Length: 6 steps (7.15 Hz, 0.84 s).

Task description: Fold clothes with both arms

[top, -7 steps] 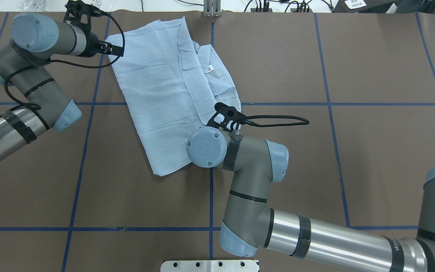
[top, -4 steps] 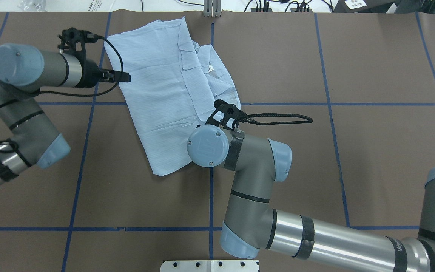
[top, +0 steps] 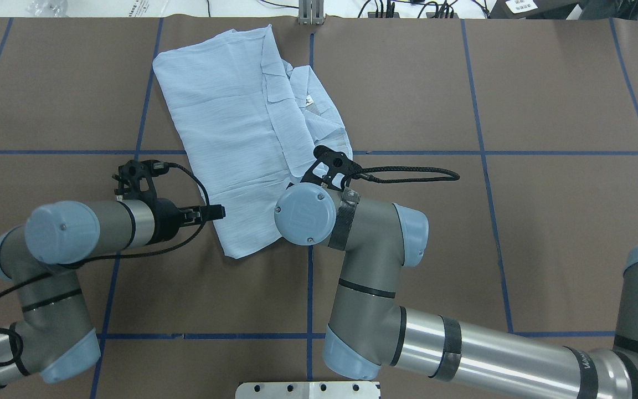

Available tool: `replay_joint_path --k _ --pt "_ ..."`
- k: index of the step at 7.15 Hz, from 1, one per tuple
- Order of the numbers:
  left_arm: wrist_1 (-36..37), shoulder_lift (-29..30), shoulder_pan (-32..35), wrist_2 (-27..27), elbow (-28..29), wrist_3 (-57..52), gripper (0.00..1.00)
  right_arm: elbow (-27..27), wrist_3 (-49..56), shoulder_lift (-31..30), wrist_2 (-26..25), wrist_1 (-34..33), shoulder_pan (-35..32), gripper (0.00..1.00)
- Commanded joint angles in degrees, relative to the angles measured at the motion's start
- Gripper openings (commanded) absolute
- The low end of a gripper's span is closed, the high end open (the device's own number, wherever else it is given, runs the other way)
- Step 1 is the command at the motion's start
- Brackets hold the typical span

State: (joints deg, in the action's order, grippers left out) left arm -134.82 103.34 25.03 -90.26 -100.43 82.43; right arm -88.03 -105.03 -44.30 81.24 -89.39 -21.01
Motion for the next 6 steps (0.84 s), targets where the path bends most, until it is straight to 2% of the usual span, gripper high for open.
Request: replay_joint_path --k 1,2,6 --pt "2.72 0.89 -4.19 3.95 -0.30 7.82 0.78 -0.21 0.00 0.00 -0.03 0.00 0.00 0.00" --pt "2.81 0.90 -4.54 3.87 -0.30 9.06 0.70 -0.30 -0.09 0.00 -0.03 0.00 0.00 0.00" --pt "3.25 2.83 -5.77 3.86 -0.21 9.24 0.70 -0.30 -0.09 -0.09 -0.03 0.00 0.00 0.00"
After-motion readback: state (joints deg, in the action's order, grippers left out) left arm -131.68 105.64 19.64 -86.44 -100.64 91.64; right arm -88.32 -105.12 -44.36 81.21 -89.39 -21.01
